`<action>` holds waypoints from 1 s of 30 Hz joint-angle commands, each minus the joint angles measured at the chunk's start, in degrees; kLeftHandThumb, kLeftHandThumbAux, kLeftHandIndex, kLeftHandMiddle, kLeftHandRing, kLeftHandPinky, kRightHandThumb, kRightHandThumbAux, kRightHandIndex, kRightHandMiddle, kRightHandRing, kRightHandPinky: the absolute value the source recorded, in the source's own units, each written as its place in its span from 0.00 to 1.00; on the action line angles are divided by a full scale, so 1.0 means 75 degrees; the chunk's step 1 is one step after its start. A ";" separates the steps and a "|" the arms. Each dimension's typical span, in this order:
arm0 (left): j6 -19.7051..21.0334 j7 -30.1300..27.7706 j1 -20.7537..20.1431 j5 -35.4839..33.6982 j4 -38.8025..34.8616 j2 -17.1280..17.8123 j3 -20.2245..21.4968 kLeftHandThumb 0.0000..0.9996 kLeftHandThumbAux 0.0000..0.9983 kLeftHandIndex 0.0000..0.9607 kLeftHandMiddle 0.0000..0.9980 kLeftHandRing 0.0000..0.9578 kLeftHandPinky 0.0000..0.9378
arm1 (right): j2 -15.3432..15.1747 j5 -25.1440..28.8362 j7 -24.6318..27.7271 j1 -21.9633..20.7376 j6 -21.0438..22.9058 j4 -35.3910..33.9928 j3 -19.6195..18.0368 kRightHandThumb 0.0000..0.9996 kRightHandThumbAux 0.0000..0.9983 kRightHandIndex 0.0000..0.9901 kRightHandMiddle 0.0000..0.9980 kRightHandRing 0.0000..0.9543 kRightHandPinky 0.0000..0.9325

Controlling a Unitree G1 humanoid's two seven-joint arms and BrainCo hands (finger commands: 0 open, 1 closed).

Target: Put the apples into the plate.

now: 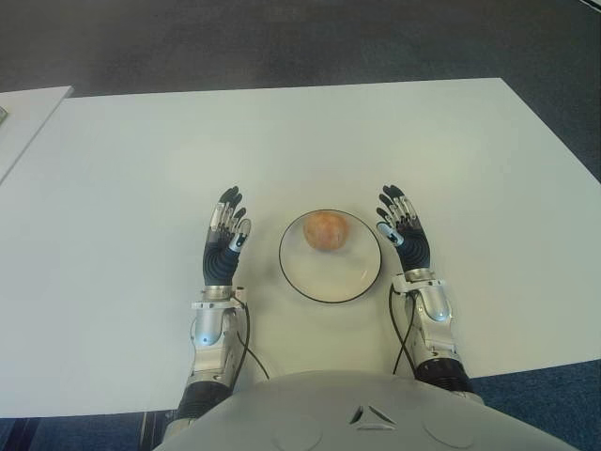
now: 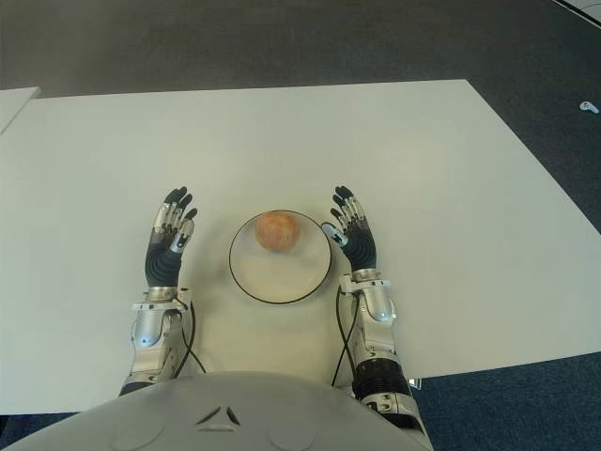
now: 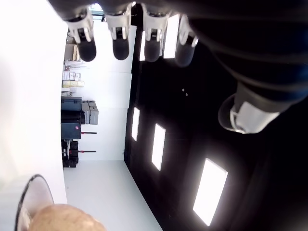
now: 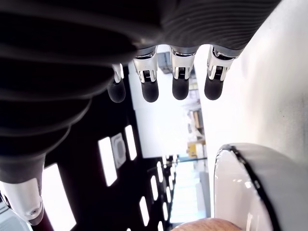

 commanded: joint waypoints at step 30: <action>0.1249 0.1458 0.0980 0.1679 -0.0127 -0.0181 0.0509 0.00 0.45 0.08 0.05 0.01 0.00 | 0.0376 -0.0252 -0.0712 0.0054 -0.0462 0.1084 -0.0189 0.17 0.58 0.00 0.00 0.00 0.00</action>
